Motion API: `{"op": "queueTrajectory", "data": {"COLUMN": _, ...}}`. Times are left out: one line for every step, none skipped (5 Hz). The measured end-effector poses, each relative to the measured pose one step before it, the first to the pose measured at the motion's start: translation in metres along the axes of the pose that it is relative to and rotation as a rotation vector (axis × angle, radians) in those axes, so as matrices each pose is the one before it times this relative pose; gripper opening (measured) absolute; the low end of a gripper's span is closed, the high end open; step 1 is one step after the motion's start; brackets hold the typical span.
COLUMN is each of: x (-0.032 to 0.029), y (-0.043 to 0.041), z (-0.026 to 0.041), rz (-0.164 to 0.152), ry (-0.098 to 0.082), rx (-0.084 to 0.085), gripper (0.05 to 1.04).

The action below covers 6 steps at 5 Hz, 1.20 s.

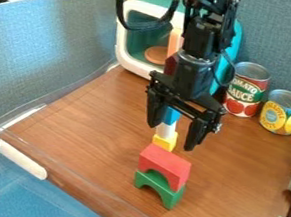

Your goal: Put the brown cylinder on left side of the table

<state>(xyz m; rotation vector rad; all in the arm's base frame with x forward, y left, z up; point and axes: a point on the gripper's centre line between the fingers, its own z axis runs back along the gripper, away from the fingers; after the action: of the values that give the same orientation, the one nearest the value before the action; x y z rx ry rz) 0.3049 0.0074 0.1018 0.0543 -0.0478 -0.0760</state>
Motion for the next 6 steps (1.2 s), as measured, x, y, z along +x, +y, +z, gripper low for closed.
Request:
{"op": "queueTrajectory", "data": {"x": 0.00544, "y": 0.00674, "z": 0.00905, "rz": 0.0558, "ry": -0.0160, "rx": -0.0381, "gripper": 0.999}}
{"op": "queueTrajectory", "data": {"x": 0.00262, "y": 0.00343, "z": 0.01814, "rz": 0.0537, "ry": -0.0338, "rx": -0.0601, "gripper": 0.999}}
{"op": "queueTrajectory", "data": {"x": 0.01138, "y": 0.00858, "z": 0.02580, "rz": 0.0569, "ry": -0.0322, "rx": -0.0454, "gripper": 0.999}}
{"op": "queueTrajectory", "data": {"x": 0.00937, "y": 0.00281, "z": 0.02659, "rz": 0.0098, "ry": -0.0165, "rx": 0.0129, "gripper": 0.999}}
{"op": "queueTrajectory", "data": {"x": 0.00874, "y": 0.00800, "z": 0.01981, "rz": 0.0145, "ry": 0.0155, "rx": 0.0229, "gripper": 0.999}}
{"op": "queueTrajectory", "data": {"x": 0.00975, "y": 0.00670, "z": 0.00532, "rz": 0.0075, "ry": 0.0551, "rx": 0.0296, "gripper": 0.999}}
